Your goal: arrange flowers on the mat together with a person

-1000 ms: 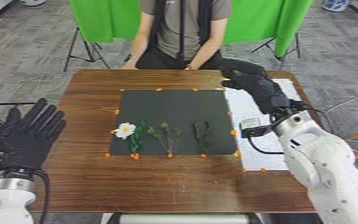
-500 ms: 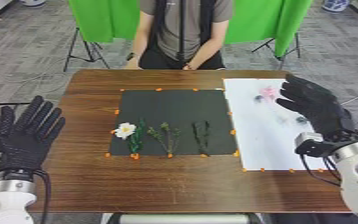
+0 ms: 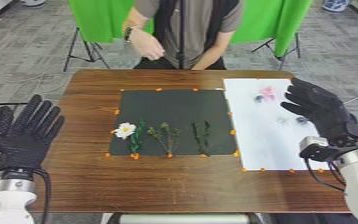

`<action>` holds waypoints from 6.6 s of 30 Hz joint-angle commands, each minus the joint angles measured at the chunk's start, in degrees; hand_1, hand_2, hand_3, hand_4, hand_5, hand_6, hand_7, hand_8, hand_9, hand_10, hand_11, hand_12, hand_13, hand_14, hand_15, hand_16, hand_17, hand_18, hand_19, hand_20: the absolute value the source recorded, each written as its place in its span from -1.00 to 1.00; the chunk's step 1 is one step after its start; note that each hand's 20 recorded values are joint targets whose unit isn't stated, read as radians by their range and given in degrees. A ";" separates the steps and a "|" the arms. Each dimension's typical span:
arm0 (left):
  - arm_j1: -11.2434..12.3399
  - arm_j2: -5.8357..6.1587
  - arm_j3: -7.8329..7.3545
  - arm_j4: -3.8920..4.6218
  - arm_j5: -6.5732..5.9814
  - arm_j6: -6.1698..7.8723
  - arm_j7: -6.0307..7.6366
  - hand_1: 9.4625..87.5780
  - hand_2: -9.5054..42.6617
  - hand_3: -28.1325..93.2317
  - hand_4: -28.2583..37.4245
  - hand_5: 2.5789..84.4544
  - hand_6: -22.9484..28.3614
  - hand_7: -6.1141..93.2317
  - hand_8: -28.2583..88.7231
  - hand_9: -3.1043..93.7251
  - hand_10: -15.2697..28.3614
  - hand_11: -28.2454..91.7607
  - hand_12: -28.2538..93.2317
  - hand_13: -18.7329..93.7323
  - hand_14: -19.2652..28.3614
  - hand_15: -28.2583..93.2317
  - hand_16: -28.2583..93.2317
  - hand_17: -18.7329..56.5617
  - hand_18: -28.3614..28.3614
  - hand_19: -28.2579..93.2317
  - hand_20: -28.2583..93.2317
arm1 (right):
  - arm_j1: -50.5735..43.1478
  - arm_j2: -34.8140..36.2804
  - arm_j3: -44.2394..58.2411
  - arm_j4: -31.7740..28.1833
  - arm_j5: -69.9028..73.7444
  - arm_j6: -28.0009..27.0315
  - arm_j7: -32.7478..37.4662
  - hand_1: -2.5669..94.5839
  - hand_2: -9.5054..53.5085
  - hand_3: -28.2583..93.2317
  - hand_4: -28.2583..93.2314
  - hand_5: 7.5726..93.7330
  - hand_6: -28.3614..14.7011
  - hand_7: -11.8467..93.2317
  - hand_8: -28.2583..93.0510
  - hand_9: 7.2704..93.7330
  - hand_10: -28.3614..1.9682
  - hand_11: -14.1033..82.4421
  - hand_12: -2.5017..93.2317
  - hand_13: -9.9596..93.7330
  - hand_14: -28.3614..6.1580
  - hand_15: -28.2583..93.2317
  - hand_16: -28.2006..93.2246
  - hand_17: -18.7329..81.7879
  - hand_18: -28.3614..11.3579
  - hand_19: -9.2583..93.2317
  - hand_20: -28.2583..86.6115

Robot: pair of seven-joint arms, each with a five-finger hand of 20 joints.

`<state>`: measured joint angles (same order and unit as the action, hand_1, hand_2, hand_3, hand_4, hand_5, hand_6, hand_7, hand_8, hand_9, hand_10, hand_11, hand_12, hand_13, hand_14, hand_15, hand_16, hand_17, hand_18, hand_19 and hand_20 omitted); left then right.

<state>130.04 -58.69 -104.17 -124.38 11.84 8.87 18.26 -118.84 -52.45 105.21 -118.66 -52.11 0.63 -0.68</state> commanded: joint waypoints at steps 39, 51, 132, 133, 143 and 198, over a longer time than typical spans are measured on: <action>1.85 -0.43 -0.91 -0.76 -2.41 1.14 0.63 -0.65 -0.16 0.53 -1.00 -0.13 0.16 -0.70 -0.66 -0.29 0.28 -0.33 -0.42 -0.29 0.30 -0.23 -0.61 -0.64 0.38 -0.12 -0.37 | -0.82 -1.15 -2.36 -0.85 -2.38 -3.67 1.23 -0.45 -0.46 0.67 -0.90 -0.26 0.25 -0.57 -0.69 -0.29 0.14 -0.63 -0.72 -0.23 0.04 -0.39 -0.32 -0.36 -0.35 -0.17 -0.30; 2.39 -0.65 -1.46 -0.93 -2.64 1.47 0.62 -0.65 -0.15 0.53 -1.00 -0.12 0.16 -0.69 -0.66 -0.29 0.28 -0.33 -0.42 -0.29 0.30 -0.23 -0.61 -0.64 0.38 -0.12 -0.37 | -0.90 -1.09 -2.09 -1.07 -2.55 -3.29 1.52 -0.44 -0.48 0.67 -0.90 -0.26 0.24 -0.57 -0.69 -0.28 0.13 -0.63 -0.71 -0.23 0.03 -0.39 -0.32 -0.36 -0.34 -0.17 -0.30; 3.49 -0.29 -1.59 -2.25 -4.98 6.90 2.00 -0.64 -0.16 0.60 -1.00 -0.06 0.18 -0.66 -0.67 -0.24 0.31 -0.29 -0.41 -0.26 0.40 -0.15 -0.62 -0.64 0.39 -0.07 -0.37 | 34.56 10.86 -40.37 24.36 -70.50 0.12 47.55 0.36 -1.00 0.41 -1.00 0.22 0.35 -0.02 -0.59 0.41 0.23 -0.26 0.05 0.27 0.17 0.43 0.18 -0.13 -0.51 0.51 -0.01; 3.52 -0.30 -1.56 -2.26 -4.89 7.03 2.03 -0.64 -0.16 0.60 -1.00 -0.06 0.18 -0.66 -0.67 -0.24 0.31 -0.29 -0.41 -0.26 0.40 -0.15 -0.62 -0.64 0.39 -0.07 -0.37 | 34.28 10.81 -40.33 24.27 -71.35 1.80 47.55 0.35 -1.00 0.43 -1.00 0.24 0.36 0.02 -0.58 0.43 0.23 -0.25 0.06 0.29 0.18 0.43 0.19 -0.13 -0.51 0.52 0.00; 3.28 0.11 -1.55 -2.13 -5.23 7.45 1.59 -0.64 -0.16 0.60 -1.00 -0.05 0.19 -0.67 -0.67 -0.24 0.31 -0.29 -0.42 -0.26 0.40 -0.14 -0.63 -0.64 0.39 -0.07 -0.37 | 35.63 11.73 -42.55 15.86 -80.41 12.28 46.31 0.33 -1.00 0.52 -1.00 0.32 0.37 0.12 -0.52 0.54 0.25 -0.24 0.14 0.36 0.24 0.41 0.24 -0.09 -0.53 0.54 0.03; -0.04 2.25 0.82 -1.30 -15.08 7.90 2.32 -0.63 -0.16 0.61 -1.00 -0.04 0.21 -0.66 -0.67 -0.23 0.33 -0.27 -0.42 -0.25 0.40 -0.12 -0.63 -0.62 0.38 -0.08 -0.37 | 65.55 -12.42 -85.38 24.99 -74.68 4.04 32.05 0.27 -1.00 0.56 -1.00 0.10 0.45 0.13 -0.60 0.40 0.43 -0.31 0.04 0.27 0.41 0.33 0.25 -0.10 -0.47 0.52 0.04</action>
<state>129.16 -56.38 -103.32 -126.11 -3.30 16.45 20.15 -52.95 -65.10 18.72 -93.18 -126.88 4.23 31.03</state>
